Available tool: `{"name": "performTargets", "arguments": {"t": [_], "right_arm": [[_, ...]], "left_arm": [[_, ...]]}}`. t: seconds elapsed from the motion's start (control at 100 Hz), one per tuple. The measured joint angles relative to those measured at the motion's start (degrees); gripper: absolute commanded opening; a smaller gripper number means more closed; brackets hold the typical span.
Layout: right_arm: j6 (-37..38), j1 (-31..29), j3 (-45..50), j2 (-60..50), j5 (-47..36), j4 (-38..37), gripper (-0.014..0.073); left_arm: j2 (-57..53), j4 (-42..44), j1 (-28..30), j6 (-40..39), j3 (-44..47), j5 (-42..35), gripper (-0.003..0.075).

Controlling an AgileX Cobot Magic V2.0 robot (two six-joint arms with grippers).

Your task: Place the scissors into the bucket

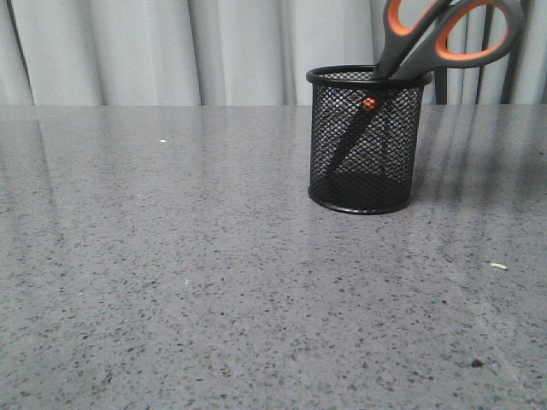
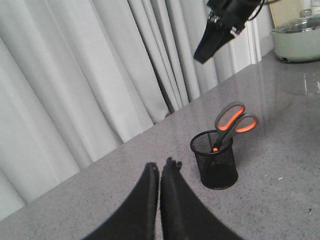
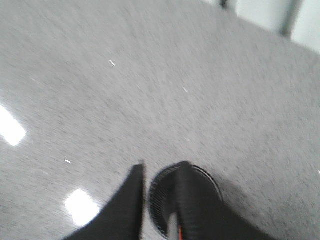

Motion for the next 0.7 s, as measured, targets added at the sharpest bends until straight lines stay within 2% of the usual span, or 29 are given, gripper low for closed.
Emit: {"name": "performTargets", "arguments": {"t": [0.12,0.24,0.35,0.59,0.7], "right_arm": [[-0.51,0.0,1.63,-5.09,0.0,1.28,-0.0045],[-4.08,0.0,9.75,-13.57,-4.95,1.43,-0.0045],[-6.99,0.0,23.74,-24.56,-14.48,1.42,-0.0045],[-8.19,0.0,61.38,-47.44,-43.81,-0.12,-0.0045],[-8.23,0.0,73.74,-54.51,-51.66,0.92,-0.0045]], "left_arm": [[-2.69,0.0,0.0,0.0,4.82,-1.62,-0.002],[-7.37,-0.03,0.0,0.0,10.94,-2.85,-0.002],[-12.17,-0.26,0.0,0.0,16.74,-3.37,-0.002],[-16.47,-0.96,0.0,0.0,26.36,-5.34,-0.002],[-16.47,-1.79,0.0,0.0,29.08,-6.71,-0.002]]}}
